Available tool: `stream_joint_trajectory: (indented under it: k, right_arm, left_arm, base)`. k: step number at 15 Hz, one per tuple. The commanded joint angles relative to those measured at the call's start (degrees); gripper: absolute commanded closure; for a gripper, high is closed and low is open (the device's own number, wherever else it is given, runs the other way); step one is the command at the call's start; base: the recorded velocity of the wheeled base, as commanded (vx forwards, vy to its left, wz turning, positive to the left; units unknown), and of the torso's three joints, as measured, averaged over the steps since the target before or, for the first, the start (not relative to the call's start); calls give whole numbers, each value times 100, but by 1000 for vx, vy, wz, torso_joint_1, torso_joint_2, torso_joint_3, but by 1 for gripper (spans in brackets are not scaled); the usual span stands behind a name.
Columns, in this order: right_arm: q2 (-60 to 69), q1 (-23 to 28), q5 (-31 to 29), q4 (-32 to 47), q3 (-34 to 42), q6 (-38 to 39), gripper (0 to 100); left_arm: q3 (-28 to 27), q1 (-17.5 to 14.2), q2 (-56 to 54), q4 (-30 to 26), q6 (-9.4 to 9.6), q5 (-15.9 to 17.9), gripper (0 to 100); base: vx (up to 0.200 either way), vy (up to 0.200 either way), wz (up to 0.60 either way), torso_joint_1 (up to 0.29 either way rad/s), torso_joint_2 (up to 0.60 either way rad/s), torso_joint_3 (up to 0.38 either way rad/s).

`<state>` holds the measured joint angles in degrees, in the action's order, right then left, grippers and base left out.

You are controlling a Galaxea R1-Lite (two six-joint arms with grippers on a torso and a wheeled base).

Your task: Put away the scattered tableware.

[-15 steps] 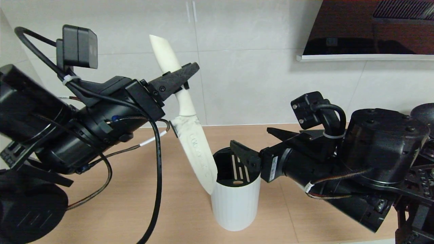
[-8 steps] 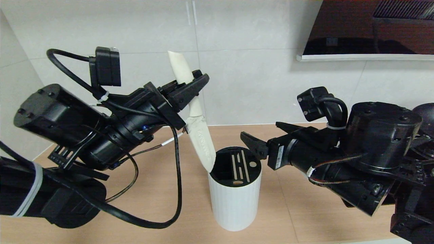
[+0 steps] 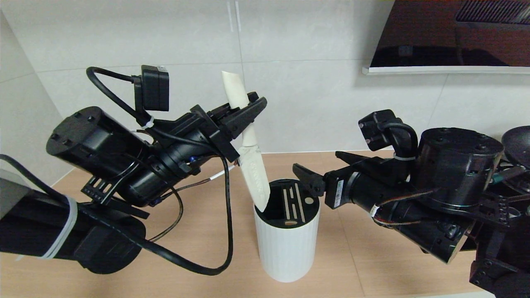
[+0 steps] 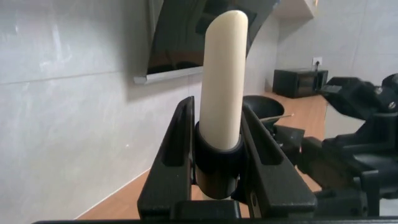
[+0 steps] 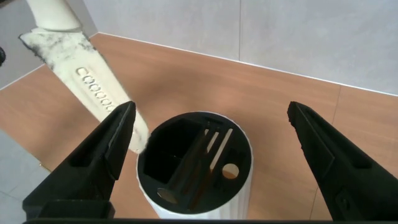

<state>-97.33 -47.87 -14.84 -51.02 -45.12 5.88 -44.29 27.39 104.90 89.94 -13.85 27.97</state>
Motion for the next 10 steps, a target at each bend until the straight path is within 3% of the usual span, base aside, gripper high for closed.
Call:
stream_joint_trajectory:
  k: [1,10]
  right_arm:
    - [-32,6,-11,-5,3,1,0]
    - [-32,6,-28,-5,-6,1,0]
  left_arm:
    - [-36,188,136,6,-4,-2,100]
    - [-71,249,523,6,-4,-19,100]
  base:
    - [0,0,0,0,0,0]
    - [0,0,0,0,0,0]
